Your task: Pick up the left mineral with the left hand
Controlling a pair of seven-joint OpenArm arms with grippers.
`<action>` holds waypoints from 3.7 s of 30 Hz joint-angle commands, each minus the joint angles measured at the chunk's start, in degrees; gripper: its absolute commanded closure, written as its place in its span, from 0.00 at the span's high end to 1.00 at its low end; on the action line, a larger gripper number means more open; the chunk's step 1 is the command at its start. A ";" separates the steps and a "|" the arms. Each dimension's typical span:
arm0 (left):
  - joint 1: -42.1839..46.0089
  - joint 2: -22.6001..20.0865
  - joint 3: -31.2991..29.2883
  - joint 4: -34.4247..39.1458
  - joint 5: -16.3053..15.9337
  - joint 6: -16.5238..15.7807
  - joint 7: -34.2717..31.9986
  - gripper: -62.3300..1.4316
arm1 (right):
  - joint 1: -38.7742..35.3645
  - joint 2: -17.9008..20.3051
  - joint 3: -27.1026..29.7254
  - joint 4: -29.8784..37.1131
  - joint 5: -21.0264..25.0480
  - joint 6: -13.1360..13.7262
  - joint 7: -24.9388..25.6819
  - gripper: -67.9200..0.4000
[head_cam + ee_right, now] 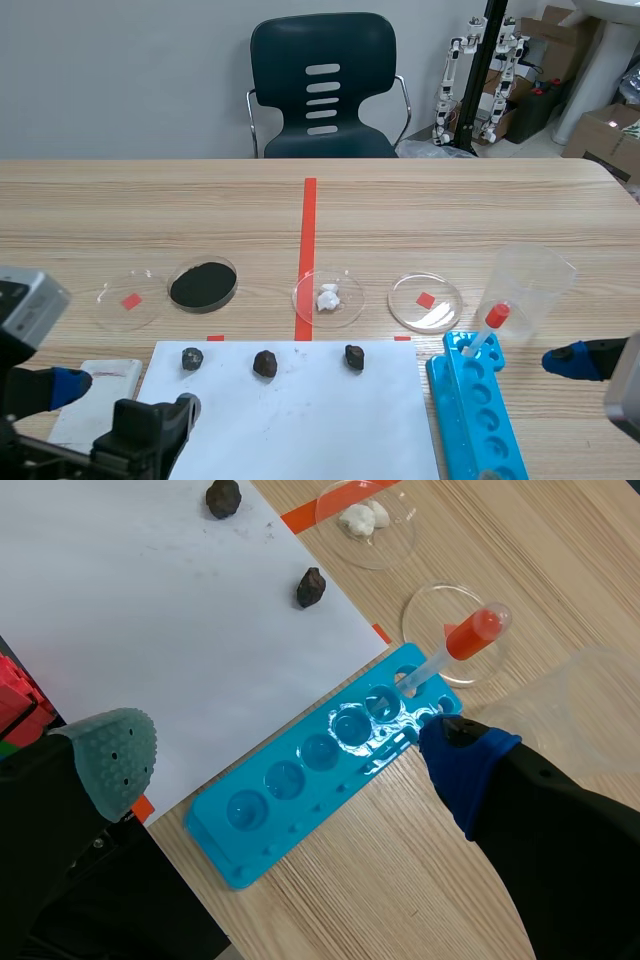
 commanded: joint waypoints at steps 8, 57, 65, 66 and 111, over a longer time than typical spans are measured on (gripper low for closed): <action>-16.57 -0.17 10.69 -4.50 2.99 15.91 14.19 1.00 | 0.37 0.63 0.13 0.92 0.44 -0.07 0.46 0.81; -55.08 8.00 23.98 -40.57 4.92 27.04 39.23 1.00 | 0.37 0.63 0.13 0.92 0.44 -0.07 0.46 0.81; -55.87 9.42 23.98 -42.10 4.92 26.64 40.81 1.00 | 0.37 0.63 0.13 0.92 0.44 -0.07 0.46 0.81; -55.89 9.57 23.98 -42.23 4.94 26.64 40.79 1.00 | 0.37 0.63 0.13 0.92 0.44 -0.07 0.46 0.81; -56.35 10.45 23.98 -44.30 4.92 27.32 40.19 0.69 | 0.37 0.63 0.13 0.92 0.44 -0.07 0.46 0.81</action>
